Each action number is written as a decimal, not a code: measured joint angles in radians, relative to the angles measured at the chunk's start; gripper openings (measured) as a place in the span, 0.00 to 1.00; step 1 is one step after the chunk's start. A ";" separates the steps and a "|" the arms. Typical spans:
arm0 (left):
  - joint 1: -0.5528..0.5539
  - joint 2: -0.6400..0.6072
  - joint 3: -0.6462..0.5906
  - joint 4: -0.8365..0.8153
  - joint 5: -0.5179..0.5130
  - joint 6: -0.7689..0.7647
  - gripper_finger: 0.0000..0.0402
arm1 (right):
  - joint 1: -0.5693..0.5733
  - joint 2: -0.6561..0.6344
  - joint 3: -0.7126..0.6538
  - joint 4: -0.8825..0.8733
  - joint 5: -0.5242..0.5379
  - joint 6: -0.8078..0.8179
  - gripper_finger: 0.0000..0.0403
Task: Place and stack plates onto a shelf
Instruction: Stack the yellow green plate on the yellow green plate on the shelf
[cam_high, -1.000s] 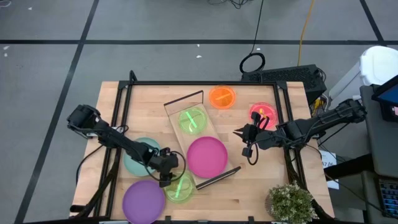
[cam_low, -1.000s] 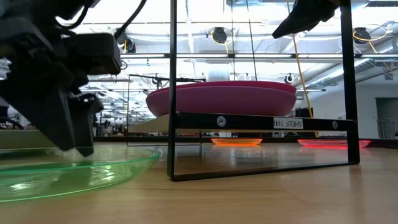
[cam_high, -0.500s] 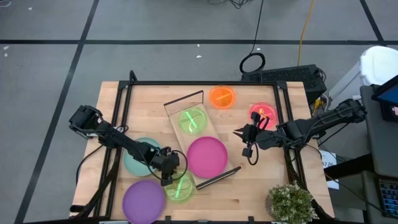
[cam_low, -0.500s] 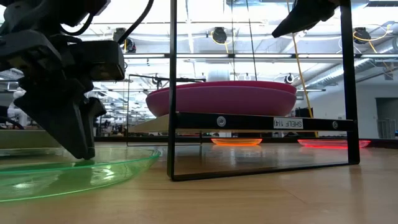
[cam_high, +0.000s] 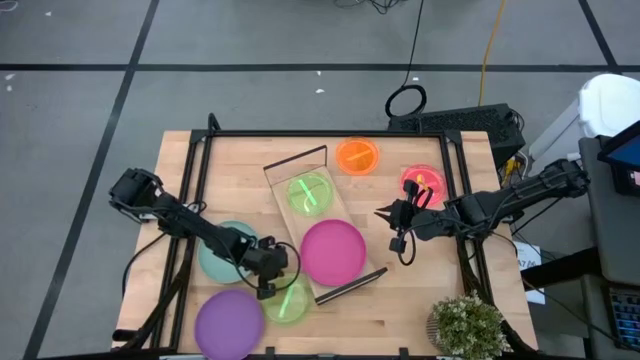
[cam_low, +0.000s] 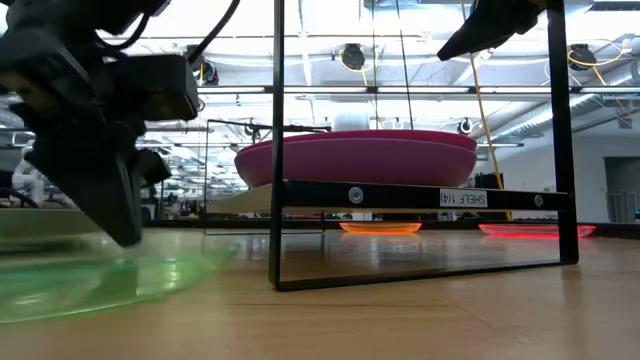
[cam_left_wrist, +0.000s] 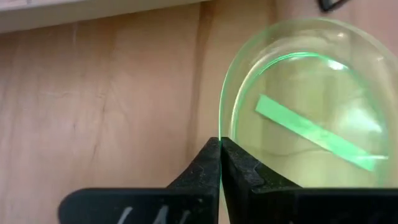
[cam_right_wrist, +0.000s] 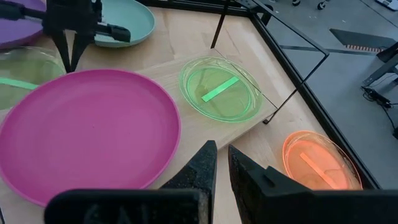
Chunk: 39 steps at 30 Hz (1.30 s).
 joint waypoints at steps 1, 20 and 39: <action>0.000 -0.017 0.000 -0.008 0.008 0.003 0.01 | 0.000 0.000 0.000 0.000 0.000 0.000 0.07; 0.045 -0.404 0.000 -0.225 -0.145 0.063 0.01 | 0.000 0.000 0.000 0.000 0.000 -0.023 0.07; 0.402 -0.510 0.002 -0.249 -0.287 0.203 0.01 | 0.000 0.000 0.000 0.000 0.000 -0.023 0.07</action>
